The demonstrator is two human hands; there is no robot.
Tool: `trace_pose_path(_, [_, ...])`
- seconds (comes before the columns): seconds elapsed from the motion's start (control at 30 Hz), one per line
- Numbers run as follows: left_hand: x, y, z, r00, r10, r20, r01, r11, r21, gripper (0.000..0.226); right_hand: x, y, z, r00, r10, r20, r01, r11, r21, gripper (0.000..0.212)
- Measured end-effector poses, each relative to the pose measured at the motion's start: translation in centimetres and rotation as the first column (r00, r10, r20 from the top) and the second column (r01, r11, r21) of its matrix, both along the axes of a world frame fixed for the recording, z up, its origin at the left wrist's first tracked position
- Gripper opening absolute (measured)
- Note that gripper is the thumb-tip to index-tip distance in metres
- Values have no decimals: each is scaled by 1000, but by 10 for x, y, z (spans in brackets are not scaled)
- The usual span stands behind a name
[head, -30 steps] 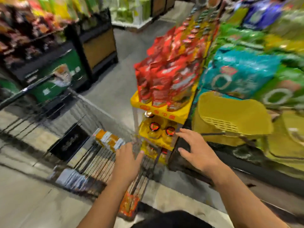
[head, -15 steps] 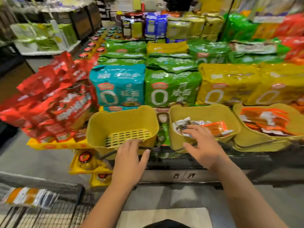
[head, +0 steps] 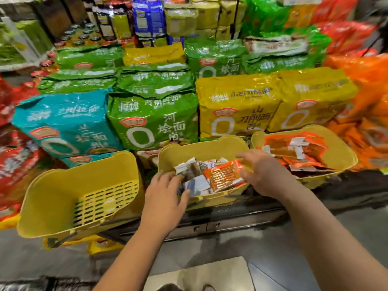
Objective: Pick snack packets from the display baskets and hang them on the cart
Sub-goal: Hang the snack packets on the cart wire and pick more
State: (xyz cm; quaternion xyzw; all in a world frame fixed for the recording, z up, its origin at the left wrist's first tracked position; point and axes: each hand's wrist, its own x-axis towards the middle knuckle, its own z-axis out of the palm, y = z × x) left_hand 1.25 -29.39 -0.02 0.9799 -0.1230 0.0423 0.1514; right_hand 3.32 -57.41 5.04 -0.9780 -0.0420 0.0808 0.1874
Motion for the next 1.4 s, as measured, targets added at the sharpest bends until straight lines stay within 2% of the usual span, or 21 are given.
trace_pose_path(0.13, [22, 4, -4, 998, -46, -42, 50, 993, 111, 41, 42, 19, -3, 984, 98, -149, -115, 987, -111, 53])
trace_pose_path(0.2, [31, 7, -5, 995, -43, -84, 53, 992, 117, 46, 64, 34, -7, 961, 128, -247, -182, 960, -211, 56])
trace_pose_path(0.3, [49, 13, -10, 987, -74, -140, 78, 997, 27, 42, 87, 49, -17, 924, 126, -361, -263, 894, -362, 60])
trace_pose_path(0.37, [62, 17, -9, 987, -105, -120, 101, 994, -41, 37, 94, 55, -24, 903, 119, -413, -304, 856, -419, 62])
trace_pose_path(0.47, [81, 20, -5, 985, -147, -88, 138, 985, -100, 28, 98, 57, -31, 896, 86, -436, -296, 847, -441, 50])
trace_pose_path(0.57, [96, 20, -7, 981, -195, -25, 188, 969, -158, 30, 103, 54, -31, 894, 60, -444, -254, 885, -391, 51])
trace_pose_path(0.67, [99, 15, -6, 975, -220, 21, 218, 947, -234, 22, 99, 46, -26, 905, 23, -425, -180, 926, -331, 40])
trace_pose_path(0.73, [100, 11, -3, 973, -224, 44, 228, 932, -281, 16, 93, 38, -19, 930, 23, -367, -122, 961, -248, 33])
trace_pose_path(0.87, [110, 2, 3, 983, -186, -2, 175, 926, -333, 10, 91, 21, -4, 971, -11, -241, -18, 993, -119, 21])
trace_pose_path(0.97, [113, -3, 6, 987, -159, -19, 143, 927, -347, 11, 94, 9, -6, 991, -75, -110, 70, 996, -51, 25])
trace_pose_path(1.07, [108, -3, 13, 994, -111, -9, 101, 929, -356, 12, 92, -12, -5, 989, -150, 16, 145, 974, 171, 17])
trace_pose_path(1.13, [105, -2, 18, 998, -48, -48, 24, 912, -409, 14, 90, -24, -6, 969, -242, 50, 199, 885, 421, 16])
trace_pose_path(1.2, [103, -5, 24, 994, 34, -105, -87, 827, -556, 12, 90, -27, -5, 952, -304, -17, 227, 672, 705, 16])
trace_pose_path(1.23, [101, -8, 28, 986, 62, -155, -150, 742, -653, 11, 90, -24, -4, 950, -302, -82, 240, 535, 810, 20])
trace_pose_path(1.27, [101, -10, 31, 973, 59, -223, -212, 614, -760, 9, 92, -18, -2, 951, -275, -145, 254, 419, 872, 24])
trace_pose_path(1.3, [101, -13, 34, 953, 31, -302, -282, 457, -843, 10, 94, -10, 0, 956, -224, -191, 262, 348, 900, 28])
trace_pose_path(1.33, [101, -16, 36, 928, -10, -373, -351, 314, -882, 19, 97, 0, 2, 963, -167, -212, 257, 333, 907, 32])
trace_pose_path(1.37, [101, -18, 37, 906, -54, -419, -399, 216, -891, 32, 101, 11, 4, 969, -108, -221, 245, 340, 908, 32])
trace_pose_path(1.4, [101, -20, 38, 893, -92, -441, -422, 175, -890, 45, 104, 24, 6, 973, -49, -226, 229, 341, 912, 30])
